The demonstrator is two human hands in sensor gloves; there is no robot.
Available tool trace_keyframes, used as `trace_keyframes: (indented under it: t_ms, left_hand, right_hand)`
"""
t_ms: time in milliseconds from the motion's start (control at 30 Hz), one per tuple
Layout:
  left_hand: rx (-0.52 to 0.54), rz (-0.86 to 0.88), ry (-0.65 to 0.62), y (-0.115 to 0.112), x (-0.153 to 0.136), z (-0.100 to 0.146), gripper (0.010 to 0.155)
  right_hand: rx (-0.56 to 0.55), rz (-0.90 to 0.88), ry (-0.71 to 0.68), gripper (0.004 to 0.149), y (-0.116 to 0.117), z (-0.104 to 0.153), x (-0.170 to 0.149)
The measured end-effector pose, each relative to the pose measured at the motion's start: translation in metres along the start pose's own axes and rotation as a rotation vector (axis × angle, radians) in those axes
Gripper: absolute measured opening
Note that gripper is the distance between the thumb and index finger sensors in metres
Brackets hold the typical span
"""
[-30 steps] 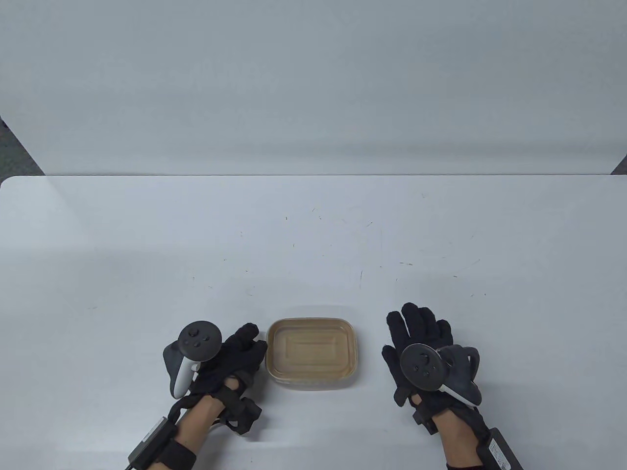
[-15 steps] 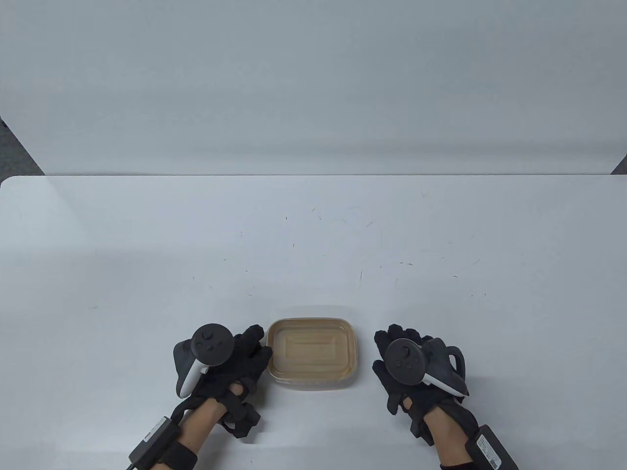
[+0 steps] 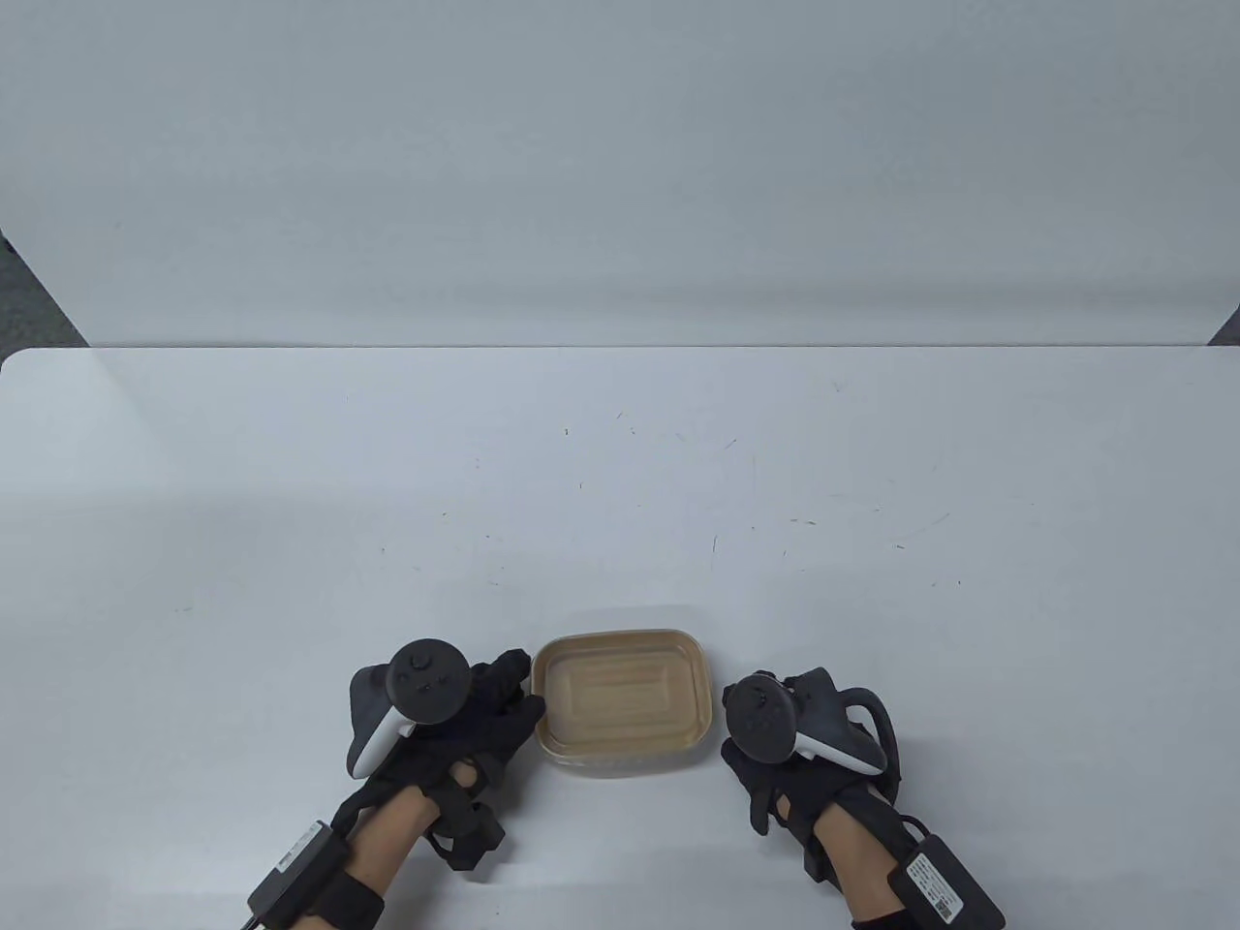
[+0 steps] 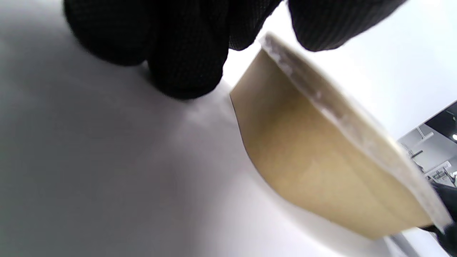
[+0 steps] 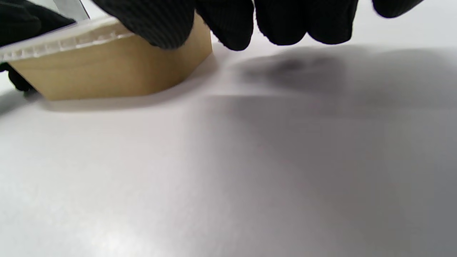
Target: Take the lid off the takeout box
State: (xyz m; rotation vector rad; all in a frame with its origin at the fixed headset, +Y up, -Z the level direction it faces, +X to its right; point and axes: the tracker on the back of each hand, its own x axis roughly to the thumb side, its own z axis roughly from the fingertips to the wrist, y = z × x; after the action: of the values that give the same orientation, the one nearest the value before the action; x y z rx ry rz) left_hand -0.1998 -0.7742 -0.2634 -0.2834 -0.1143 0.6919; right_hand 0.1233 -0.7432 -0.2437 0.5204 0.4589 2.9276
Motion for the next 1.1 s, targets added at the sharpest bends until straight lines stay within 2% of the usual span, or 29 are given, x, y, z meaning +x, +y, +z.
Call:
trace_keyframes:
  t_ms: [33,167,233,300,367,400,467,567,767,1100]
  left_hand:
    - [0.046,0.015,0.032,0.003,0.001,0.002,0.072]
    - [0.108,0.02,0.018,0.014,-0.003,0.005,0.075]
    - [0.016,0.106,-0.04,0.014,-0.008,0.002,0.074]
    - [-0.122,0.185,-0.087,0.013,-0.012,-0.002,0.079]
    - [-0.263,0.095,-0.127,0.01,-0.01,-0.003,0.097]
    - [-0.274,-0.009,-0.141,0.008,-0.01,-0.002,0.109]
    - [-0.213,-0.168,-0.135,0.0,-0.009,-0.001,0.126]
    - [-0.241,-0.264,-0.119,-0.018,-0.007,-0.005,0.137]
    - [-0.258,-0.328,-0.092,-0.027,0.003,-0.01,0.144]
    - [-0.262,-0.339,-0.038,-0.032,0.005,-0.017,0.141]
  right_hand:
    - [-0.029,-0.007,0.007,0.067,-0.004,0.002,-0.002]
    - [-0.112,-0.066,0.014,0.066,-0.015,0.009,-0.01]
    - [-0.136,-0.087,0.018,0.066,-0.019,0.013,-0.014]
    - [-0.149,-0.093,0.019,0.066,-0.021,0.014,-0.015]
    - [-0.162,-0.105,0.021,0.066,-0.023,0.016,-0.017]
    - [-0.17,-0.11,0.021,0.066,-0.024,0.016,-0.018]
    - [-0.18,-0.118,0.02,0.066,-0.026,0.017,-0.018]
    - [-0.19,-0.125,0.022,0.067,-0.027,0.018,-0.019]
    - [-0.207,-0.153,0.024,0.067,-0.03,0.017,-0.022]
    - [-0.232,-0.185,0.007,0.066,-0.034,0.016,-0.022]
